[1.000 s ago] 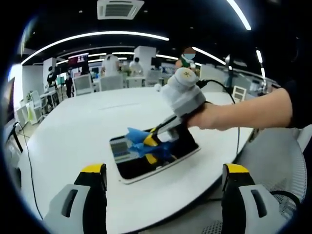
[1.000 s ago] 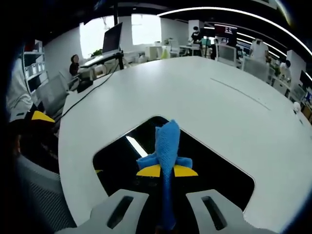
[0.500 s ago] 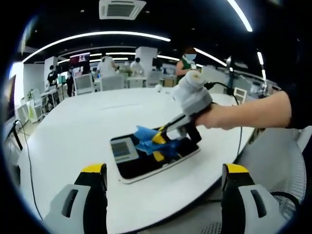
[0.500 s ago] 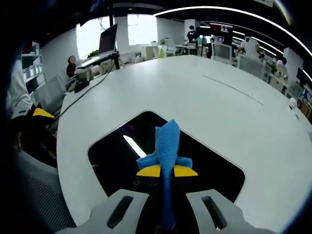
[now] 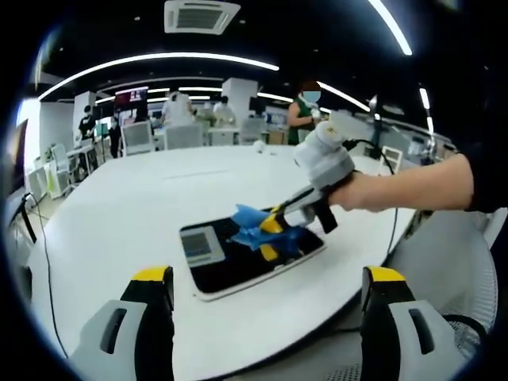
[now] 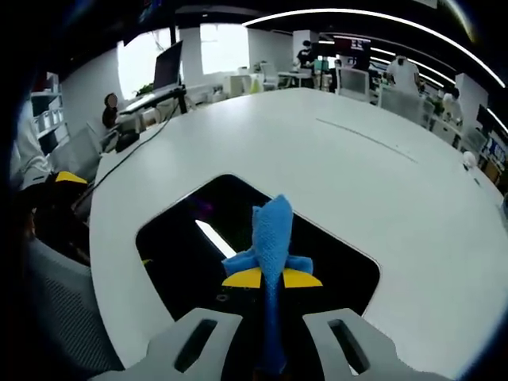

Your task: Wipe the mirror surface with the cleaning cloth until all visible marks leave the cleaned area.

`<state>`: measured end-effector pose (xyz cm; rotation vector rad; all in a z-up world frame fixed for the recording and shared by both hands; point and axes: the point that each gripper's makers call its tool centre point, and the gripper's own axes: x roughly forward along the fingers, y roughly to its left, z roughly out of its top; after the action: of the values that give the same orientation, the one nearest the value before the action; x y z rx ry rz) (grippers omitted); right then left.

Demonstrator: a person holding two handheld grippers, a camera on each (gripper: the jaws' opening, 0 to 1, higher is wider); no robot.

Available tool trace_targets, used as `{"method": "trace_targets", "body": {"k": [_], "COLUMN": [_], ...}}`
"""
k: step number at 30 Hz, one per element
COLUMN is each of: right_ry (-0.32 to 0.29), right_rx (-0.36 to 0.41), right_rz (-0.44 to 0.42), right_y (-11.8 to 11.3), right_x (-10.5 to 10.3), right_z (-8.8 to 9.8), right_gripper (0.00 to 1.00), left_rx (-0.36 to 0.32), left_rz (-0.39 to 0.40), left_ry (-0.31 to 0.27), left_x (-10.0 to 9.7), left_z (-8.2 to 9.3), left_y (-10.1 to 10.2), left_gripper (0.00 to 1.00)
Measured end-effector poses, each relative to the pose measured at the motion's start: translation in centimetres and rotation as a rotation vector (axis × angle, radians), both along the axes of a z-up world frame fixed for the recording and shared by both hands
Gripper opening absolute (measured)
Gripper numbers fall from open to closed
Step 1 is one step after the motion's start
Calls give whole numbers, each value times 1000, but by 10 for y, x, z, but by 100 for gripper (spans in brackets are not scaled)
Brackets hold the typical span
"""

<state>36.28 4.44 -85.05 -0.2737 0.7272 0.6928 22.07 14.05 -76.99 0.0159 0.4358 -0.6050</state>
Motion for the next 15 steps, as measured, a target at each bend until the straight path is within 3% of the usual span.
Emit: {"method": "trace_targets", "body": {"k": [15], "right_ry": [-9], "right_rx": [-24], "right_rz": [-17], "right_y": [-21], "right_x": [-3], "right_z": [2], "right_gripper": [1], "left_rx": [-6], "left_rz": [-2], "left_ry": [-2], "left_x": [-2], "left_z": [2], "left_y": [-1], "left_gripper": [97]}}
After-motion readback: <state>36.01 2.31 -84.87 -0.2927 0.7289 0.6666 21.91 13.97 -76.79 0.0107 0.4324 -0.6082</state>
